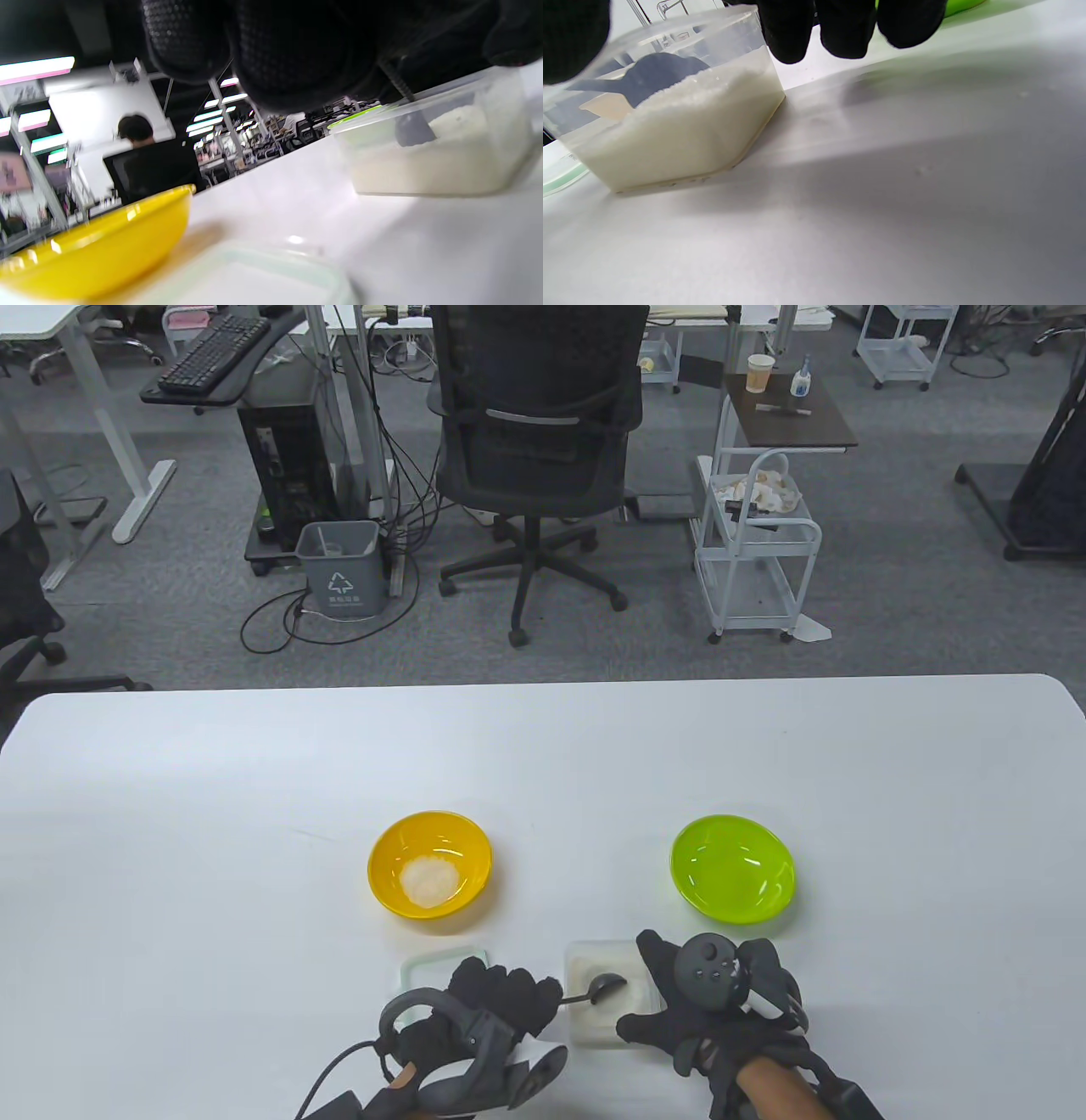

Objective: Scoop white sugar from container into bowls

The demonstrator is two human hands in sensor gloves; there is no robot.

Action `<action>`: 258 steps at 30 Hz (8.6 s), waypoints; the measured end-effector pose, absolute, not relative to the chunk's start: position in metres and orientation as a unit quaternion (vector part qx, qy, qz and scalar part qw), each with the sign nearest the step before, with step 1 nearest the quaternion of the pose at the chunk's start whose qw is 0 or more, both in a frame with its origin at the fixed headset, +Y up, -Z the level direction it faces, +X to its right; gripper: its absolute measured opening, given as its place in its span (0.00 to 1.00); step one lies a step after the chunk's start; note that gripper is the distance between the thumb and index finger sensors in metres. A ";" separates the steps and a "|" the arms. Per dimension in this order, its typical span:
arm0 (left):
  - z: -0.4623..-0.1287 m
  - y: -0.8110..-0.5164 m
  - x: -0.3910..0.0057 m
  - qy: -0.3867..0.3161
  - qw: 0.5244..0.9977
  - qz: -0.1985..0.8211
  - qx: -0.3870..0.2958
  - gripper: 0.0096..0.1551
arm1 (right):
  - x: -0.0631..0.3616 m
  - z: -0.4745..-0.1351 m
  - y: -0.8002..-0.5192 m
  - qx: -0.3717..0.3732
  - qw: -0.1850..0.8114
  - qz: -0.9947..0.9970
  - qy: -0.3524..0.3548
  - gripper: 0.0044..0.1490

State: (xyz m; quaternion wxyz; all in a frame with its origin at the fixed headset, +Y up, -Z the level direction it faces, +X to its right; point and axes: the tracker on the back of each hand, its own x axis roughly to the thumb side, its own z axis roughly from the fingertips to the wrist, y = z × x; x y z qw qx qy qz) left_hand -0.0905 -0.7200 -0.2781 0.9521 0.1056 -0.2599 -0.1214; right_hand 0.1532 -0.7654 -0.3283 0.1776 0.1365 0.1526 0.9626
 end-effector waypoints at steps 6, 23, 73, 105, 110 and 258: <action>-0.293 -0.725 -0.104 -0.217 0.976 -0.009 0.009 0.24 | 0.153 -0.328 -0.765 0.137 0.176 0.963 0.152 0.63; -0.320 -0.760 -0.136 -0.130 0.938 0.244 -0.208 0.25 | 0.153 -0.328 -0.766 0.137 0.178 0.962 0.154 0.64; -0.358 -0.759 -0.281 0.084 0.861 0.475 -0.160 0.29 | 0.154 -0.327 -0.767 0.133 0.184 0.961 0.155 0.63; -0.344 -0.729 -0.228 0.089 0.987 -0.081 0.110 0.30 | 0.154 -0.328 -0.768 0.134 0.184 0.961 0.156 0.63; -0.344 -0.729 -0.231 0.091 0.989 -0.054 0.101 0.29 | 0.154 -0.328 -0.767 0.133 0.182 0.962 0.155 0.63; -0.323 -0.774 -0.087 -0.191 0.955 0.165 -0.157 0.57 | 0.202 -0.330 -0.763 0.044 0.319 0.926 0.198 0.25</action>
